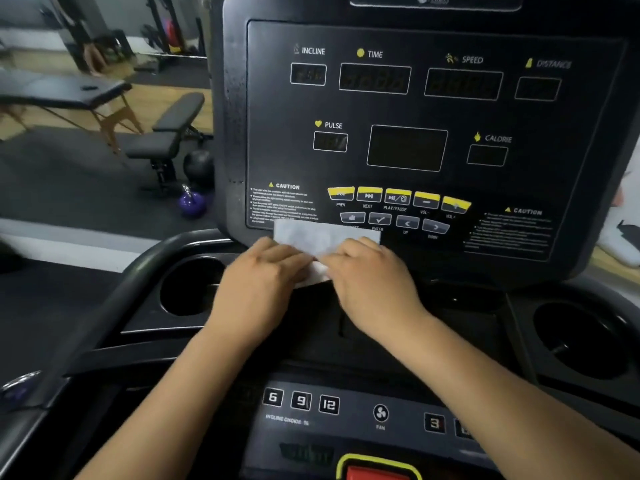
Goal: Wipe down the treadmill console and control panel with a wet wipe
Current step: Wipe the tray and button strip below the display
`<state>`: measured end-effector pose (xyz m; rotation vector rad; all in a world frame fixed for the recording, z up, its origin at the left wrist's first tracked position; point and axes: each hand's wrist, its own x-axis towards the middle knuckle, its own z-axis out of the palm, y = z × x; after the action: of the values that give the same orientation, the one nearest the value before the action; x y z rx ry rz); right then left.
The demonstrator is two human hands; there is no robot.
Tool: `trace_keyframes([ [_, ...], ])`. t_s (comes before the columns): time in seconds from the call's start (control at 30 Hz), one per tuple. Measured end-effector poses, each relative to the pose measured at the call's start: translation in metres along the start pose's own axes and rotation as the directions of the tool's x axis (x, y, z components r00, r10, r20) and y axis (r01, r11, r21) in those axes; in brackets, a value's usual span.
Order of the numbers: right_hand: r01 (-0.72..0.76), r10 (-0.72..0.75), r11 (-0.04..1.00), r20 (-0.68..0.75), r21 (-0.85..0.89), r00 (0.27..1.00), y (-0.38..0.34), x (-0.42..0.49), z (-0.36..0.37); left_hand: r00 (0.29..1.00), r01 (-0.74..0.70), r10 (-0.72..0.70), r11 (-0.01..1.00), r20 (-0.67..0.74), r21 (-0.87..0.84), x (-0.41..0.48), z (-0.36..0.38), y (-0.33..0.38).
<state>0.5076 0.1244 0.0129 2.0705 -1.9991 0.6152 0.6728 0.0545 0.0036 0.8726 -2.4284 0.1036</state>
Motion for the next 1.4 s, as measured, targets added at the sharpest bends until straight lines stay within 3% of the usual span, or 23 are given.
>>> trace_keyframes([
  [0.33, -0.284, 0.286, 0.943, -0.019, -0.174, 0.958, 0.115, -0.093, -0.069, 0.964, -0.264, 0.257, 0.944, -0.062, -0.196, 0.067, 0.066, 0.16],
  [0.5, -0.426, 0.429, 0.902, -0.034, 0.065, 0.903, 0.121, -0.117, -0.083, 0.949, -0.307, 0.316, 0.93, 0.012, -0.2, 0.07, 0.07, 0.156],
  [0.57, -0.396, 0.411, 0.905, -0.086, 0.153, 0.907, 0.111, -0.117, -0.09, 0.966, -0.253, 0.255, 0.92, -0.031, -0.3, 0.066, 0.057, 0.142],
  [0.63, -0.339, 0.386, 0.892, -0.113, 0.298, 0.916, 0.09, -0.11, -0.099, 0.986, -0.162, 0.152, 0.841, -0.062, -0.517, 0.06, 0.035, 0.128],
  [0.7, -0.34, 0.447, 0.748, -0.054, 0.569, 0.893, 0.071, -0.098, -0.108, 0.998, 0.003, 0.042, 0.671, 0.043, -0.741, 0.052, 0.007, 0.11],
  [0.77, -0.385, 0.531, 0.435, 0.114, 0.814, 0.84, 0.058, -0.085, -0.112, 0.974, 0.163, 0.053, 0.516, 0.222, -0.841, 0.042, -0.018, 0.097],
  [0.83, -0.456, 0.556, 0.208, 0.28, 0.865, 0.783, 0.051, -0.074, -0.108, 0.939, 0.251, 0.085, 0.495, 0.334, -0.832, 0.032, -0.031, 0.086],
  [0.87, -0.504, 0.544, 0.183, 0.34, 0.844, 0.767, 0.049, -0.07, -0.105, 0.94, 0.267, 0.049, 0.511, 0.338, -0.817, 0.027, -0.032, 0.083],
  [0.93, -0.575, 0.462, 0.247, 0.427, 0.78, 0.777, 0.042, -0.064, -0.098, 0.948, 0.309, -0.107, 0.537, 0.3, -0.785, 0.02, -0.032, 0.076],
  [1.03, -0.577, 0.295, 0.37, 0.497, 0.728, 0.816, 0.027, -0.058, -0.089, 0.897, 0.441, -0.285, 0.513, 0.338, -0.737, 0.005, -0.035, 0.062],
  [1.13, -0.607, 0.311, 0.383, 0.522, 0.696, 0.794, 0.011, -0.051, -0.077, 0.834, 0.548, -0.376, 0.468, 0.404, -0.693, -0.011, -0.043, 0.045],
  [1.17, -0.612, 0.336, 0.425, 0.511, 0.667, 0.791, 0.007, -0.048, -0.072, 0.825, 0.562, -0.412, 0.524, 0.387, -0.64, -0.015, -0.043, 0.039],
  [1.2, -0.594, 0.353, 0.532, 0.48, 0.603, 0.803, 0.006, -0.047, -0.066, 0.822, 0.569, -0.456, 0.622, 0.342, -0.538, -0.019, -0.04, 0.03],
  [1.27, -0.439, 0.337, 0.836, 0.323, 0.33, 0.884, 0.006, -0.049, -0.053, 0.825, 0.565, -0.53, 0.773, 0.198, -0.289, -0.03, -0.037, 0.016],
  [1.3, -0.334, 0.296, 0.922, 0.202, 0.195, 0.934, 0.006, -0.052, -0.047, 0.834, 0.552, -0.539, 0.808, 0.123, -0.206, -0.035, -0.037, 0.012],
  [1.33, -0.237, 0.221, 0.958, 0.112, 0.16, 0.969, 0.004, -0.055, -0.041, 0.853, 0.521, -0.519, 0.833, 0.064, -0.185, -0.039, -0.038, 0.011],
  [1.4, -0.052, 0.032, 0.959, 0.079, 0.279, 0.996, -0.005, -0.059, -0.032, 0.907, 0.421, -0.415, 0.879, 0.073, -0.225, -0.049, -0.037, 0.018],
])
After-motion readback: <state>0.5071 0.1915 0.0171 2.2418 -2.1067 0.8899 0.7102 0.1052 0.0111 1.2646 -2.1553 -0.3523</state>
